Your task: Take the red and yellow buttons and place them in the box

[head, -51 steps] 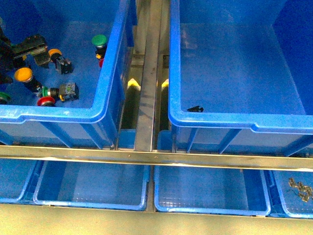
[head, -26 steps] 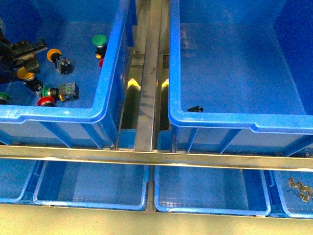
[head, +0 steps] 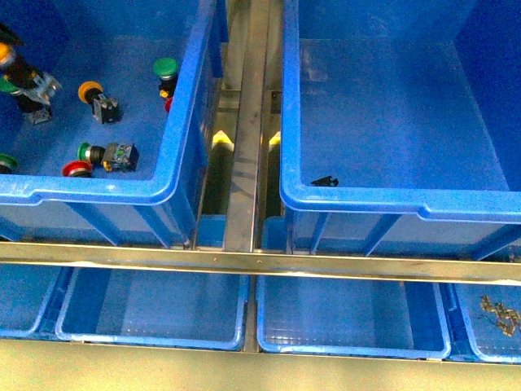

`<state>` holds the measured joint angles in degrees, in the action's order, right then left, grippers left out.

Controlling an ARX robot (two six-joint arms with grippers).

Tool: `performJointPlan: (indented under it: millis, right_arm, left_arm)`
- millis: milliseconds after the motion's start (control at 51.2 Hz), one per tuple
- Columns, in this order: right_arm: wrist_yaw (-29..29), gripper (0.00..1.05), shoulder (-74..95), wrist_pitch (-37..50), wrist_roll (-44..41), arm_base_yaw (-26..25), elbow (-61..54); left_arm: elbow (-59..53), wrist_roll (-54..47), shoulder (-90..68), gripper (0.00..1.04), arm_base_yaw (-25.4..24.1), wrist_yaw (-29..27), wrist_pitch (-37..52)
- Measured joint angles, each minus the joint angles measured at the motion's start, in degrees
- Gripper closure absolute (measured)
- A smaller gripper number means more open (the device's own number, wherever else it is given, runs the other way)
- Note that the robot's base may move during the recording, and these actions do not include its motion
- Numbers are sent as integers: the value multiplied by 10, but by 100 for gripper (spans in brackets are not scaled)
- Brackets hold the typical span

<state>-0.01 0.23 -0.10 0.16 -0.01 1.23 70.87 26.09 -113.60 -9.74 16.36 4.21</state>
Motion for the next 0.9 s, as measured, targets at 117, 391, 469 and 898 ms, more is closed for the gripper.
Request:
performJointPlan:
  millis: [117, 391, 469, 898]
  right_arm:
    - [0, 7, 0, 0, 0, 0, 0]
    - [0, 7, 0, 0, 0, 0, 0]
    - [0, 7, 0, 0, 0, 0, 0]
    - [0, 7, 0, 0, 0, 0, 0]
  left_arm:
    - [-25, 39, 55, 70, -9, 32, -13]
    - [-104, 188, 163, 70, 20, 160, -37]
    - [-116, 224, 200, 70, 57, 178, -33]
    - [-119, 307, 210, 70, 295, 141, -12]
